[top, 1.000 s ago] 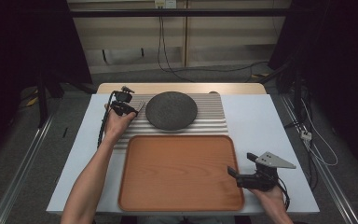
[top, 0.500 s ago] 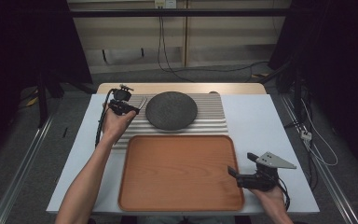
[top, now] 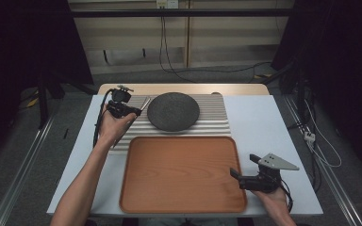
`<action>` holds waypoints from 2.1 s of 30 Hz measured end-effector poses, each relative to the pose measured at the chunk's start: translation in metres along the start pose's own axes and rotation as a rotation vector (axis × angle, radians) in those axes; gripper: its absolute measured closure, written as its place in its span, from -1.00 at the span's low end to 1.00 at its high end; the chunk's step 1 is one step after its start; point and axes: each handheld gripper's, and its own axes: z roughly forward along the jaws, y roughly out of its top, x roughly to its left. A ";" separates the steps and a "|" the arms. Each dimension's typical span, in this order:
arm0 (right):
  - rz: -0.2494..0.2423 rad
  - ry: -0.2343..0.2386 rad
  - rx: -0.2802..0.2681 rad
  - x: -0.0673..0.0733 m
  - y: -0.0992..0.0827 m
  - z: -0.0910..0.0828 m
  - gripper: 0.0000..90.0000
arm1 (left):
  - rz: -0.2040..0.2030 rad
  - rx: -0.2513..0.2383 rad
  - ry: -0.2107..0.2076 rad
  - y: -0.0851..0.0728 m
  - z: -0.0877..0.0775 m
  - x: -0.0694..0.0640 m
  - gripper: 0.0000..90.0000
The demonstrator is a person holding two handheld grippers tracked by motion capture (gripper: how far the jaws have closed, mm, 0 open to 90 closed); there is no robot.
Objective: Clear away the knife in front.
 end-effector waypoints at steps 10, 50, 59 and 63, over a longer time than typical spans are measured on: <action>-0.004 0.008 0.005 0.001 0.000 0.001 -0.91 | 0.038 0.000 -0.020 -0.013 -0.006 -0.015 0.78; -0.007 0.016 0.002 0.002 0.001 0.002 -0.91 | 0.156 0.063 -0.070 -0.046 -0.012 -0.089 0.78; -0.015 0.016 0.002 0.004 0.002 0.002 -0.91 | 0.148 0.087 -0.071 -0.055 -0.010 -0.096 0.78; -0.012 0.013 0.000 0.004 0.002 0.001 -0.91 | 0.148 0.105 -0.100 -0.060 -0.009 -0.098 0.78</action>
